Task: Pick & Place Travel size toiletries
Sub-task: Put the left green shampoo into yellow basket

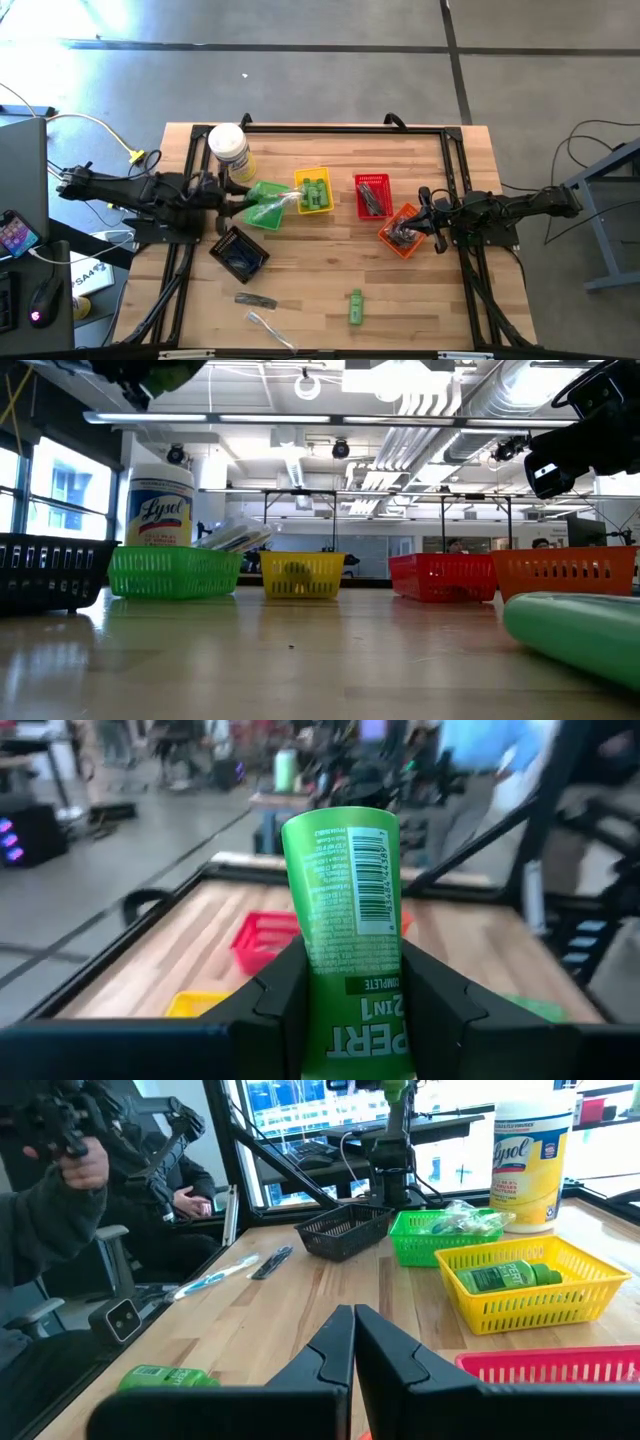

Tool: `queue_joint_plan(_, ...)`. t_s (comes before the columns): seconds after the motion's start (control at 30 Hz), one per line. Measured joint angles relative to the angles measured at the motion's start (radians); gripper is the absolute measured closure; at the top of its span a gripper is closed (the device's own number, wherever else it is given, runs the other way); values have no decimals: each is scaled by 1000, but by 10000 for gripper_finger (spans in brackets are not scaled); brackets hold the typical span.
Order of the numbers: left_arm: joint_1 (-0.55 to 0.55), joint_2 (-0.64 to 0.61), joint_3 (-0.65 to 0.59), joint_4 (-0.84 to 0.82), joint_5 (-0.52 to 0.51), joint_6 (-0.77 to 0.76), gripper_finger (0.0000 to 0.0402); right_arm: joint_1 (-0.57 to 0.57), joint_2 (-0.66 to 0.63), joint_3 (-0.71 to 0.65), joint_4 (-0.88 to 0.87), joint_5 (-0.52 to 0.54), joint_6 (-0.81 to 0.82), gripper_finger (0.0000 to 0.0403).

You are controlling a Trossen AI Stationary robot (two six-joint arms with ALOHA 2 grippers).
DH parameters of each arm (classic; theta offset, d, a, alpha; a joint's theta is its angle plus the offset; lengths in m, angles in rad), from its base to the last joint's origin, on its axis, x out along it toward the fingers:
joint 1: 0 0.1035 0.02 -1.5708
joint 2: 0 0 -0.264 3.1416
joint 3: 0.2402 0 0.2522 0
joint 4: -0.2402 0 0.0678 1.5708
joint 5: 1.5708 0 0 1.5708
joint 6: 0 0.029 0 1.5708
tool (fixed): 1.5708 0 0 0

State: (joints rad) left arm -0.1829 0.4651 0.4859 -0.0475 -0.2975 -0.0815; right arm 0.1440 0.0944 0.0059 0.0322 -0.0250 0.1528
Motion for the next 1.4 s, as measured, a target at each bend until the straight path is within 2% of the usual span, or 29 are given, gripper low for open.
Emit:
queue_joint_plan(0.27, 0, 167, 262, -216, -21, 26, 288, 0, 0, 0, 0, 0, 0, 398)
queue_joint_plan(0.63, 3, 455, 633, -502, -190, 178, 288, 0, 0, 0, 0, 0, 0, 398)
queue_joint_plan(0.77, 66, 572, 724, -613, -235, 237, 288, 0, 0, 0, 0, 0, 0, 398)
queue_joint_plan(0.93, 182, 721, 770, -657, -232, 354, 288, 0, 0, 0, 0, 0, 0, 398)
queue_joint_plan(1.07, 246, 828, 786, -651, -221, 535, 288, 0, 0, 0, 0, 0, 0, 398)
queue_joint_plan(1.3, 291, 985, 786, -582, -201, 885, 290, 0, 0, 0, 0, 0, 4, 398)
queue_joint_plan(1.4, 288, 1037, 786, -536, -159, 1010, 289, 0, 0, 0, 0, 0, 4, 398)
